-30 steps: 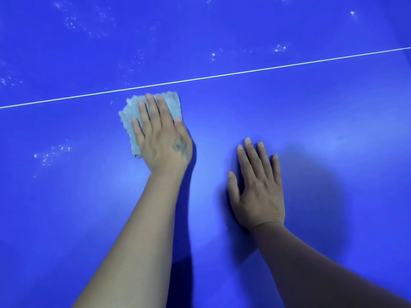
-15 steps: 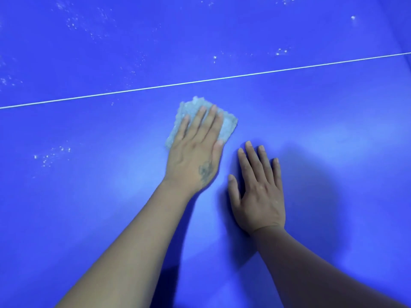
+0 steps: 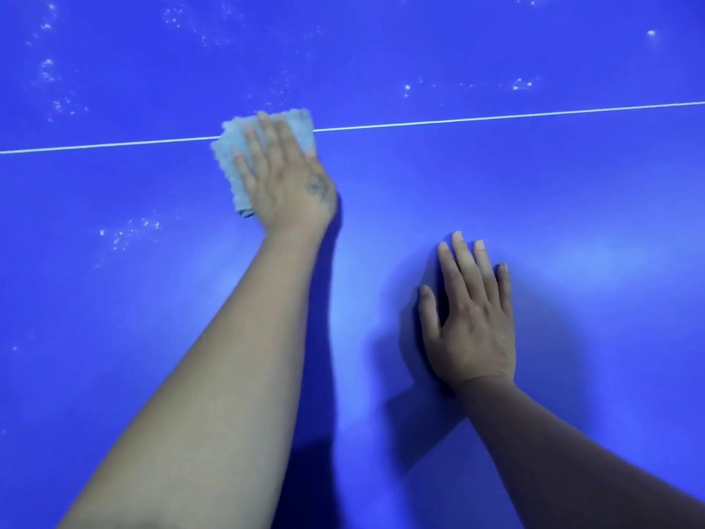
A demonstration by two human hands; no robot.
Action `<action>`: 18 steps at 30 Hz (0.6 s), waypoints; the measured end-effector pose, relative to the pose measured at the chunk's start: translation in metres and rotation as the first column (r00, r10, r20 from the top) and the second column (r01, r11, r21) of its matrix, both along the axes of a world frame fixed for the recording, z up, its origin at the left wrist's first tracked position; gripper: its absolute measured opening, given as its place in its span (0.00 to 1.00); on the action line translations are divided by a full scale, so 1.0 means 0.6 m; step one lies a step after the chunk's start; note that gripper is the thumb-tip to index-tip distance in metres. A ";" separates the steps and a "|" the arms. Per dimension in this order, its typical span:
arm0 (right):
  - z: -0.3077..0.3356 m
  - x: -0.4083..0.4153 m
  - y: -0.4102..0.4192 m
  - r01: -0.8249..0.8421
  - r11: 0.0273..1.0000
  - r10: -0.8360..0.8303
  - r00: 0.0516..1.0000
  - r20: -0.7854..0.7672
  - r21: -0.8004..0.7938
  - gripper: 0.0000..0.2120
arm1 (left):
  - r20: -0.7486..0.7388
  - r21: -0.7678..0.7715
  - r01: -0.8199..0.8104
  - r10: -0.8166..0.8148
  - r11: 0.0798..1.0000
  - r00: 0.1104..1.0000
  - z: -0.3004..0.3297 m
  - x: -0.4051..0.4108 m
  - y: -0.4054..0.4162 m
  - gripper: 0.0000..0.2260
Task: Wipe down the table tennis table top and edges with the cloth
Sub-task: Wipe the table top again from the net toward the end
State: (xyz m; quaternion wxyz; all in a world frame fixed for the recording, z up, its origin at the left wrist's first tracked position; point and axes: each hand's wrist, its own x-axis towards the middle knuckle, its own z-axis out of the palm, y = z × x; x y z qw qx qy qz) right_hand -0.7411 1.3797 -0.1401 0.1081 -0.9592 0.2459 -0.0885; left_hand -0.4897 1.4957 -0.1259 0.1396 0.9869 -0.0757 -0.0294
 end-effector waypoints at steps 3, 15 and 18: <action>-0.001 -0.002 0.002 -0.008 1.000 0.008 0.999 0.033 0.000 0.31 | 0.055 0.003 0.209 -0.209 0.978 0.976 -0.006 -0.061 -0.016 0.29; 0.021 0.012 0.050 0.046 0.998 -0.046 0.999 -0.007 -0.032 0.31 | 0.029 0.067 0.232 -0.234 0.970 0.972 0.005 -0.318 0.269 0.27; 0.019 0.024 0.114 -0.007 1.000 0.007 1.000 0.005 -0.016 0.32 | -0.006 0.041 0.093 -0.093 0.995 0.996 0.003 -0.279 0.300 0.28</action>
